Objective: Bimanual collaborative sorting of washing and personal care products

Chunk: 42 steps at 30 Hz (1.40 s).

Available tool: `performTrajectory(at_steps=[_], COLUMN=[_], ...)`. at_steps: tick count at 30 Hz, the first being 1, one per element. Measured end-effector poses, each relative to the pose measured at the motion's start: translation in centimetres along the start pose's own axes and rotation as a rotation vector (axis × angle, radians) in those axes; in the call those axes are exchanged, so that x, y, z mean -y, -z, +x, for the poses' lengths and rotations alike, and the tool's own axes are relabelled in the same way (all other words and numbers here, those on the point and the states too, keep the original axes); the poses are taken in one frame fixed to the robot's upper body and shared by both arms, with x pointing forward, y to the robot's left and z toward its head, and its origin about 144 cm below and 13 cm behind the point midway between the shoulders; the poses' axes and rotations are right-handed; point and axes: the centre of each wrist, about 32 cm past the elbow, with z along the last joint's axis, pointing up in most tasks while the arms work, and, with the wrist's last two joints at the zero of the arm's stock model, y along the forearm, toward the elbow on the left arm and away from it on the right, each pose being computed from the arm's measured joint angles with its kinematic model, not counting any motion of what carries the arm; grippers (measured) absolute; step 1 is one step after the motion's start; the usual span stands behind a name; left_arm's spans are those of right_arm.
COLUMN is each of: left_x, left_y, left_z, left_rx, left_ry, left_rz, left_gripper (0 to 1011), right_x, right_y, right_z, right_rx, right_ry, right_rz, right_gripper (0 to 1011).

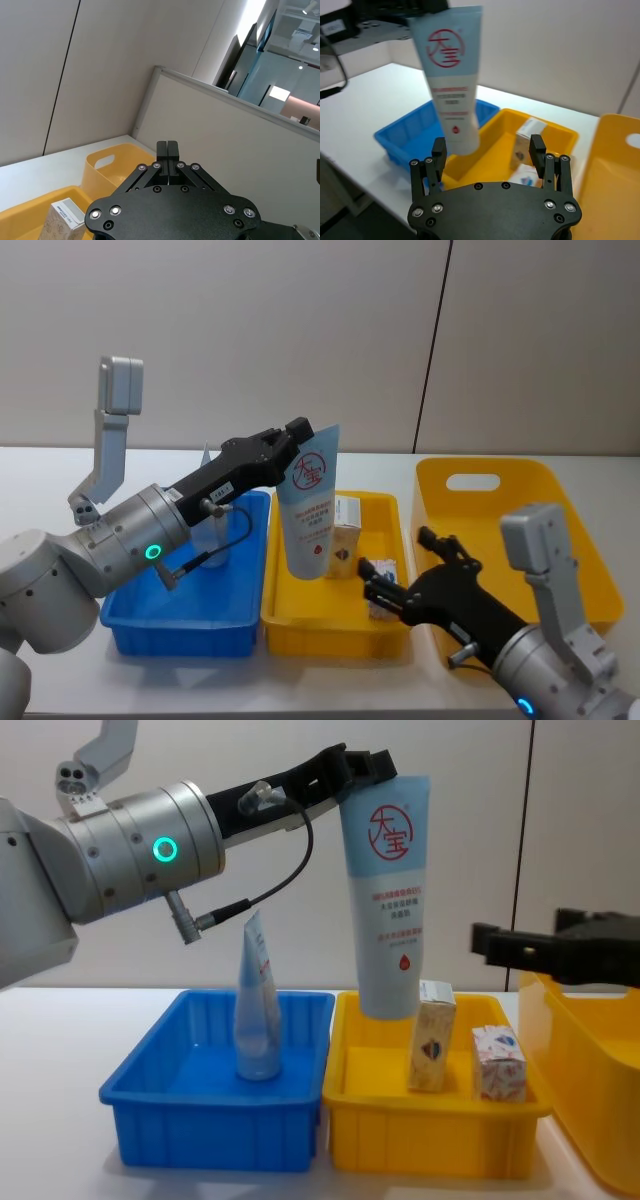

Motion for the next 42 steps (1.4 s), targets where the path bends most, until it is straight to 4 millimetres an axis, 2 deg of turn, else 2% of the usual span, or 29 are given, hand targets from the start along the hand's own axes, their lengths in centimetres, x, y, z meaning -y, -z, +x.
performTrajectory(at_steps=[13, 42], left_x=[0.0, 0.0], left_y=[0.0, 0.0], left_z=[0.0, 0.0], left_rx=[0.002, 0.002], left_ry=[0.000, 0.000], left_rz=[-0.001, -0.002], left_gripper=[0, 0], right_x=[-1.7, -7.5], right_y=[-1.2, -0.4], right_z=[-0.6, -4.1], right_rx=[0.018, 0.154], right_ry=[-0.092, 0.043], right_rz=[-0.049, -0.050], right_gripper=[1003, 1003])
